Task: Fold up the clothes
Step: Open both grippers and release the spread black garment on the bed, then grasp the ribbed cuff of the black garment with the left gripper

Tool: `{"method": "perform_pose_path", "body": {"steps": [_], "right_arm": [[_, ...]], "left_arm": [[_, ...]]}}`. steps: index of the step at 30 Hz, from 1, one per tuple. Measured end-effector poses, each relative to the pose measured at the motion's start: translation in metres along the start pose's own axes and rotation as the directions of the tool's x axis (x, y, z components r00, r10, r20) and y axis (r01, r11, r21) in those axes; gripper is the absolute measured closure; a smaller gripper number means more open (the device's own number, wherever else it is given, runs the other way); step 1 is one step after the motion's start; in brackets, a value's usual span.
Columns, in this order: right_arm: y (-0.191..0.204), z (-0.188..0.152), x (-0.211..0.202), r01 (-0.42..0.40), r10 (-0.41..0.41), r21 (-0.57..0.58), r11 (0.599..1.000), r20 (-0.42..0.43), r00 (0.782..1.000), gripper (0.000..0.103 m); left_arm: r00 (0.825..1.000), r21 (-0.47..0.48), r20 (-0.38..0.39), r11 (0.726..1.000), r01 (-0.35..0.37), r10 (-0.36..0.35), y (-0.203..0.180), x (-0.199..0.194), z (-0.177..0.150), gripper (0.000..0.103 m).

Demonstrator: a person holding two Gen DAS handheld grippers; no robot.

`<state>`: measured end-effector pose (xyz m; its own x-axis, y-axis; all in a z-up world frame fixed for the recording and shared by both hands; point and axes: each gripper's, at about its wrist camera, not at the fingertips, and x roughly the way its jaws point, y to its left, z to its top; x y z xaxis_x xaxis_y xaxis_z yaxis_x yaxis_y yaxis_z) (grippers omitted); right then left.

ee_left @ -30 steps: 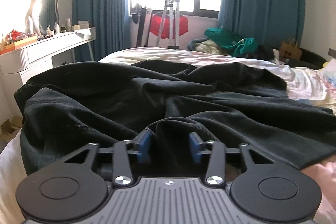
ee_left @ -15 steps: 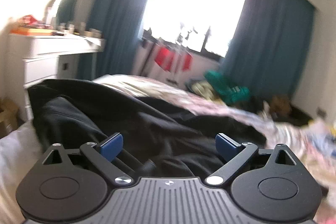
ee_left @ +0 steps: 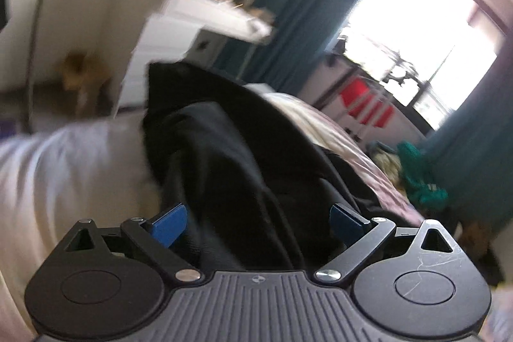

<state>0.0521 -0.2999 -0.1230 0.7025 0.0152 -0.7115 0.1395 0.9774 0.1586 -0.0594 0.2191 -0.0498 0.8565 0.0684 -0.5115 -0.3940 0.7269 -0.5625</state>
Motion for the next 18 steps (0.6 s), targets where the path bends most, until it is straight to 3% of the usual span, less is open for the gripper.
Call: {"method": "perform_pose_path", "body": {"steps": [3,6,9,12,14,16,18], "right_arm": [[0.003,0.004,-0.001,0.021,-0.021,0.001,1.0,-0.001,1.0,0.029],[-0.003,0.007,0.001,0.004,-0.004,0.062,0.998,0.0,1.0,0.029],[-0.009,0.009,-0.001,-0.011,0.011,0.111,0.994,0.006,1.0,0.029],[-0.009,0.007,0.0,-0.017,0.015,0.151,0.988,0.013,1.0,0.029],[-0.008,0.007,0.0,-0.015,0.013,0.167,0.986,0.014,1.0,0.029],[-0.007,0.008,0.002,-0.011,0.008,0.168,0.986,0.015,1.0,0.029],[-0.005,0.008,0.0,-0.004,0.002,0.157,0.988,0.018,1.0,0.029]], "left_arm": [[0.999,-0.151,-0.03,0.988,-0.017,0.013,0.025,0.008,0.006,0.006],[0.996,-0.275,-0.085,0.96,-0.058,0.036,0.049,0.02,0.006,0.008],[0.989,-0.431,-0.134,0.894,-0.12,0.068,0.078,0.028,0.001,0.019],[0.993,-0.552,-0.113,0.828,-0.098,0.042,0.1,0.03,-0.001,0.022],[0.994,-0.582,-0.094,0.808,-0.096,0.051,0.105,0.032,-0.002,0.024],[0.995,-0.565,-0.076,0.82,-0.092,0.059,0.101,0.037,0.0,0.024],[0.996,-0.443,-0.078,0.893,-0.076,0.047,0.078,0.048,0.004,0.037]]}}
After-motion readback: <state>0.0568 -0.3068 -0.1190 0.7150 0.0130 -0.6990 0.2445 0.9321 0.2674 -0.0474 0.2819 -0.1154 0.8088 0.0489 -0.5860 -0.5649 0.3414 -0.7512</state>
